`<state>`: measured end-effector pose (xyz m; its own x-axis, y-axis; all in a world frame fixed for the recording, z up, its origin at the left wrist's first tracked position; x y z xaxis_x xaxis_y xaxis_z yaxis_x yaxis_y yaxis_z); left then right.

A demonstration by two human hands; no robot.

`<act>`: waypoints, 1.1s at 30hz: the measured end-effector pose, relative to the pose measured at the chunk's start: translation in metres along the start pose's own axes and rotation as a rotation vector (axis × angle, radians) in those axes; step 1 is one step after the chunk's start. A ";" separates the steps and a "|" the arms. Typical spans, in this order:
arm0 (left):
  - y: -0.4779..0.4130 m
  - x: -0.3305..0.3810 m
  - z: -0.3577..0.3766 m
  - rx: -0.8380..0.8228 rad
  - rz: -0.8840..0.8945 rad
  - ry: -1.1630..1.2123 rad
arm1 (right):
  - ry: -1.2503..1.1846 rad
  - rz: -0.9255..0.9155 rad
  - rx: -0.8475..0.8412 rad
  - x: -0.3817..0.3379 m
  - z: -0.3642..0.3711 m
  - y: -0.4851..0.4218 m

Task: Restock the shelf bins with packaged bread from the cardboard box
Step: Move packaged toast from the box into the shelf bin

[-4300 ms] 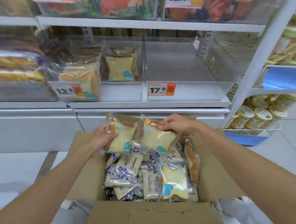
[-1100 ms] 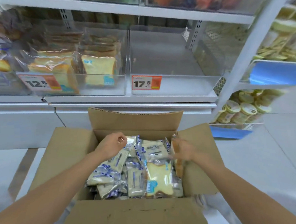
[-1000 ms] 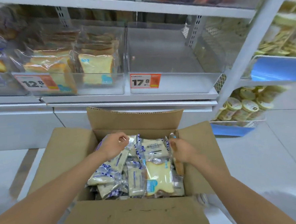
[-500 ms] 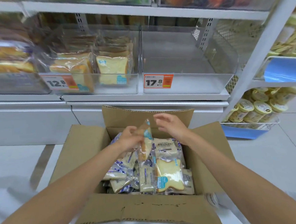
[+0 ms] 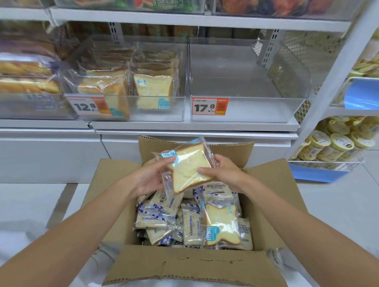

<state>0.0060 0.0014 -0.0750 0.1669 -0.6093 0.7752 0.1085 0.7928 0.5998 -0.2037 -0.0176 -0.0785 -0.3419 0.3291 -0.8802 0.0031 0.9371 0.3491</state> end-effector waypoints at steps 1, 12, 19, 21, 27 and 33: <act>-0.001 0.000 0.000 0.059 0.018 -0.024 | -0.008 0.004 -0.005 0.000 -0.002 0.000; -0.014 -0.029 -0.034 0.388 0.103 -0.189 | 0.776 -0.090 -0.162 0.099 -0.010 0.005; -0.012 -0.035 -0.042 0.364 0.064 -0.151 | 0.897 -0.002 -0.036 0.131 -0.002 -0.004; -0.011 -0.035 -0.045 0.344 0.038 -0.094 | 0.798 0.017 -0.031 0.133 -0.005 -0.004; -0.005 -0.024 -0.046 0.359 0.049 -0.057 | 0.734 -0.344 0.097 0.059 -0.017 0.004; 0.008 0.004 -0.005 0.244 0.141 -0.147 | 0.682 -0.689 0.072 -0.058 0.011 0.015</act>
<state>0.0122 0.0051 -0.0684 0.0179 -0.5036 0.8637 -0.1471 0.8532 0.5005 -0.1739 -0.0209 -0.0260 -0.7614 -0.4113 -0.5011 -0.3519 0.9114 -0.2134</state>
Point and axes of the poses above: each hand's wrist, its own y-axis away from the middle knuckle, its own z-axis out of the palm, x = y × z, the point moved 5 cm from there along -y, towards the middle knuckle, and after that the axes turned 15 degrees about x, right-handed, at the moved point
